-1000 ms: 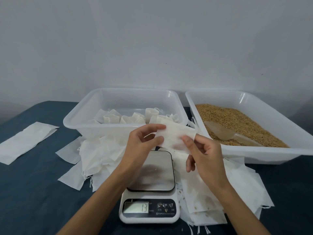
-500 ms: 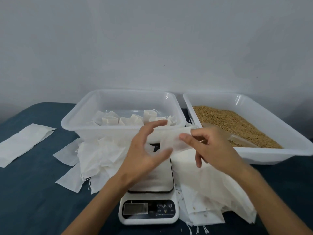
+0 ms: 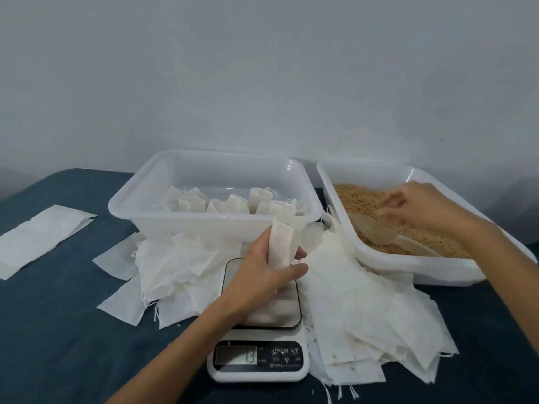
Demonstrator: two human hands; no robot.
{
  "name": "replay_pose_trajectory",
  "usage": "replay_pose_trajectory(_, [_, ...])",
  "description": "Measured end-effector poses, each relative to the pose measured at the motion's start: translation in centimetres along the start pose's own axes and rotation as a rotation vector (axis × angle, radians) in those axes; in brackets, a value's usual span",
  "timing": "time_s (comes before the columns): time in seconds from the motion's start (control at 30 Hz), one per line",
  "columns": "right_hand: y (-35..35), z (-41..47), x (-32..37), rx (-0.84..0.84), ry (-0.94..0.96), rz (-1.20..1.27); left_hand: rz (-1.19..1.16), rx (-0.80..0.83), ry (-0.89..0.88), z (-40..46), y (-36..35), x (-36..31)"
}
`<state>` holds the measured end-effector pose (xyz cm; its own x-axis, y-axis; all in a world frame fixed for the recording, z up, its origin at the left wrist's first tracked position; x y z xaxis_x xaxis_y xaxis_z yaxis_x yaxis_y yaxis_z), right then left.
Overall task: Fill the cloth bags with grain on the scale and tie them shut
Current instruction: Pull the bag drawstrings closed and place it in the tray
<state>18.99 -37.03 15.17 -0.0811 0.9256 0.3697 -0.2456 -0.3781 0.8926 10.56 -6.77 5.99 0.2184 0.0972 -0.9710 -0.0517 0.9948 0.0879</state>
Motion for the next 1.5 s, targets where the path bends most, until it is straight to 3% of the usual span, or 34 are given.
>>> replay_pose_trajectory(0.1, [-1.7, 1.3, -5.4, 0.139, -0.125, -0.340, -0.052, 0.036, 0.021, -0.1, -0.3, 0.3])
replay_pose_trajectory(0.4, [-3.7, 1.8, -7.7, 0.197, -0.126, -0.442, -0.145, 0.059, 0.032, 0.0, -0.3, 0.5])
replay_pose_trajectory(0.67, [-2.2, 2.6, -9.9, -0.103, -0.174, -0.372, -0.123, -0.040, -0.078, 0.3, -0.2, 0.5])
replay_pose_trajectory(0.93, [-1.9, 4.3, -9.5, -0.311, -0.069, -0.820, -0.156, -0.153, -0.122, 1.3, 1.3, 0.4])
replay_pose_trajectory(1.03, [-2.8, 4.7, -9.2, -0.237, 0.014, -0.695, -0.182, -0.217, -0.125, 1.9, 2.1, 0.0])
replay_pose_trajectory(1.2, [-4.2, 4.0, -9.0, 0.013, -0.005, -0.204, -0.148, -0.253, -0.131, 2.3, 2.5, -0.1])
replay_pose_trajectory(1.5, [-4.0, 3.7, -10.2, 0.010, -0.156, 0.040, -0.259, -0.149, -0.034, 2.0, 2.3, -0.3])
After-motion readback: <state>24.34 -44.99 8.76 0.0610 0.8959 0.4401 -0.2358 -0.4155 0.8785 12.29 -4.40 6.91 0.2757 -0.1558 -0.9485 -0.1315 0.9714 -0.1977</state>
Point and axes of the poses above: each hand's wrist, its own z-axis towards the middle knuckle, its own y-axis out of the back of the hand, x = y × z, the point moved 1 cm from there along z, towards the middle knuckle, and after that the axes turned 12 degrees about -x, right-handed, at the moved point
